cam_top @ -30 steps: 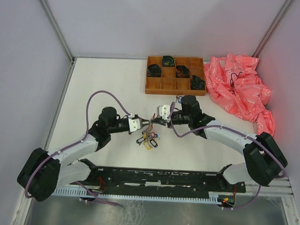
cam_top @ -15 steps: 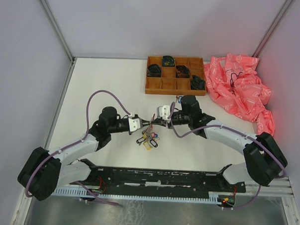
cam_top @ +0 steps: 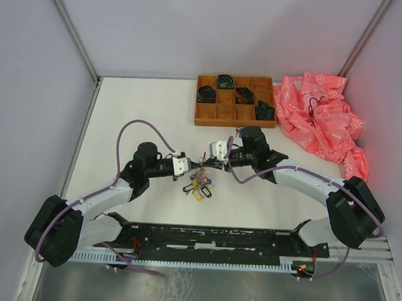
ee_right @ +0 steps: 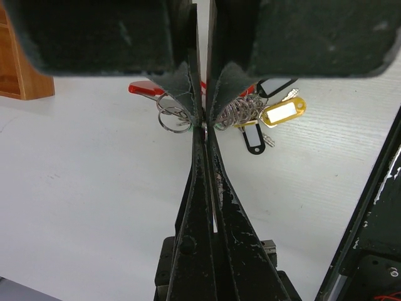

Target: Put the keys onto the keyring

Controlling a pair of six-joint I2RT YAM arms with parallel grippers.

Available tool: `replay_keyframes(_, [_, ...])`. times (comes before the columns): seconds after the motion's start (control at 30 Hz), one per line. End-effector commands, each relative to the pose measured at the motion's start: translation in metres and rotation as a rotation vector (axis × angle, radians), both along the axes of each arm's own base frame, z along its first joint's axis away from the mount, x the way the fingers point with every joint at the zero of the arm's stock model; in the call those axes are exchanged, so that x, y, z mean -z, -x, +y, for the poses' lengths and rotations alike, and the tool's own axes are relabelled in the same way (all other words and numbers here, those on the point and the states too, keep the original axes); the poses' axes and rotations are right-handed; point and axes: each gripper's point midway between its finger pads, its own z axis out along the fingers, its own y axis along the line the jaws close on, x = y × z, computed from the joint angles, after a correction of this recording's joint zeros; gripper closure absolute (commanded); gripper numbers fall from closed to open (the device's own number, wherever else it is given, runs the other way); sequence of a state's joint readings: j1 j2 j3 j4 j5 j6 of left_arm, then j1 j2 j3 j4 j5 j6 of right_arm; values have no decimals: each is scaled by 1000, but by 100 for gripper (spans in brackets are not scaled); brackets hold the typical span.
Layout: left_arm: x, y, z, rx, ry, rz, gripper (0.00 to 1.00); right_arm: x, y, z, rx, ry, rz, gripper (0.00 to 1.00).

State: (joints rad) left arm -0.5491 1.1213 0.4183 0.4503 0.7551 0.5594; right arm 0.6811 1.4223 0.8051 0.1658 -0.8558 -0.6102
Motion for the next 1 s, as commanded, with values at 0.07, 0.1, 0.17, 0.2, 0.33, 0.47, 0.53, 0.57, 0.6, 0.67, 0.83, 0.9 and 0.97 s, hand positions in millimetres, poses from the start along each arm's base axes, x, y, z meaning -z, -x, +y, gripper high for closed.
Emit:
replay_keyframes(0.07, [-26, -14, 3, -51, 25, -95, 97, -25, -12, 2, 61, -15, -44, 78])
replay_keyframes(0.1, [-26, -16, 5, -68, 20, -103, 97, -27, -15, 1, 86, -13, -40, 73])
replay_keyframes(0.17, [-24, -19, 8, -94, 14, -115, 97, -32, -21, -2, 142, -13, -24, 66])
replay_keyframes(0.2, [-24, -21, 10, -110, 13, -121, 97, -36, -26, -4, 178, -15, -12, 62])
replay_keyframes(0.33, [-21, -26, 15, -148, 7, -138, 97, -48, -50, -13, 339, -25, 59, 50])
replay_keyframes(0.47, [-20, -28, 18, -170, 9, -149, 97, -40, -95, -36, 631, 13, 161, 44])
replay_keyframes(0.53, [-21, -28, 19, -180, 13, -146, 97, -33, -117, -52, 779, 40, 221, 43])
replay_keyframes(0.57, [-22, -29, 19, -189, 18, -138, 97, -28, -127, -61, 849, 56, 253, 43])
replay_keyframes(0.6, [-23, -30, 19, -196, 21, -131, 97, -23, -138, -71, 923, 69, 281, 43])
replay_keyframes(0.67, [-23, -31, 20, -206, 23, -119, 97, -10, -155, -88, 1027, 104, 339, 42])
replay_keyframes(0.83, [-20, -32, 19, -208, 23, -104, 97, 26, -190, -123, 1229, 164, 494, 43])
replay_keyframes(0.9, [-21, -31, 18, -201, 28, -101, 97, 39, -203, -132, 1277, 171, 536, 42])
replay_keyframes(0.97, [-23, -30, 18, -201, 35, -102, 97, 49, -211, -135, 1311, 184, 560, 42])
